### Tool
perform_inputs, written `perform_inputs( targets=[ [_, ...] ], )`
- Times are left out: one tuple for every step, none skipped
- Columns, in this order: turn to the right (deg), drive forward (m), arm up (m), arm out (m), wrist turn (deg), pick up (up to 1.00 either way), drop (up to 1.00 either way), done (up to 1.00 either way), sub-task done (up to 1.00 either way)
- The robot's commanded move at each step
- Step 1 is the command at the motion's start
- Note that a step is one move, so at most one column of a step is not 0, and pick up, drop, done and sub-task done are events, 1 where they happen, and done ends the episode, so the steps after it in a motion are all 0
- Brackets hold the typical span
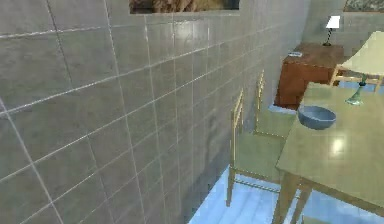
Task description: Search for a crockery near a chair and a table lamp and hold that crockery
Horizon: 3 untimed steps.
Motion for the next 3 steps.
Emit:
perform_inputs(
  targets=[
    [-45.0, 0.0, 0.0, 0.0, 0.0, 0.0, 0.0, 0.0, 0.0],
    [-9.0, 0.0, 0.0, 0.0, 0.0, 0.0, 0.0, 0.0, 0.0],
    [45.0, 0.0, 0.0, 0.0, 0.0, 0.0, 0.0, 0.0, 0.0]
  ],
)
